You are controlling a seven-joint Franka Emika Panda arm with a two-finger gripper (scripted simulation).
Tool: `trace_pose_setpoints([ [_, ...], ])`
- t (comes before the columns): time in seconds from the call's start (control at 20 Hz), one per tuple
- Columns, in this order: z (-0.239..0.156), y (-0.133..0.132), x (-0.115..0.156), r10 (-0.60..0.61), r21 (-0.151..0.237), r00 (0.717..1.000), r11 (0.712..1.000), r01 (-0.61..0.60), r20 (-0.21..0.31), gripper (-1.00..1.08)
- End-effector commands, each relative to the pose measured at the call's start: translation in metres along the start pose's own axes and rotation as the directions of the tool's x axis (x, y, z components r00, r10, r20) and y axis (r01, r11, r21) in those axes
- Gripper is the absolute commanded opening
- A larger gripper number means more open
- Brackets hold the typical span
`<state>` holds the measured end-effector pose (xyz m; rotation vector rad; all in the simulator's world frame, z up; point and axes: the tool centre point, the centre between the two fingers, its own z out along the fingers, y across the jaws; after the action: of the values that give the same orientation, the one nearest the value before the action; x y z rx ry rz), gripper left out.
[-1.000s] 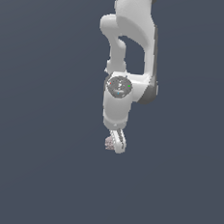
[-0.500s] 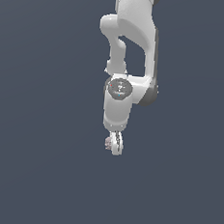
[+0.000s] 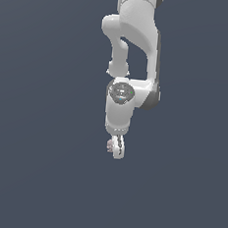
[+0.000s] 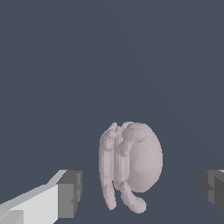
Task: Pick up the object and move it to a goal position.
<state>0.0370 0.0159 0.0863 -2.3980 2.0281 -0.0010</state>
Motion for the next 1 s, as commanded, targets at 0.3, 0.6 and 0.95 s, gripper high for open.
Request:
trace_pose_setpoints([
  [0.3,0.039,0.001,0.0,0.004,-0.001,1.0,1.0,-0.004,0.0,1.0],
  [0.6,0.042,0.0,0.0,0.004,-0.001,1.0,1.0,-0.004,0.0,-1.0],
  [0.95,0.042,0.0,0.0,0.004,-0.001,1.0,1.0,-0.004,0.0,-1.0],
])
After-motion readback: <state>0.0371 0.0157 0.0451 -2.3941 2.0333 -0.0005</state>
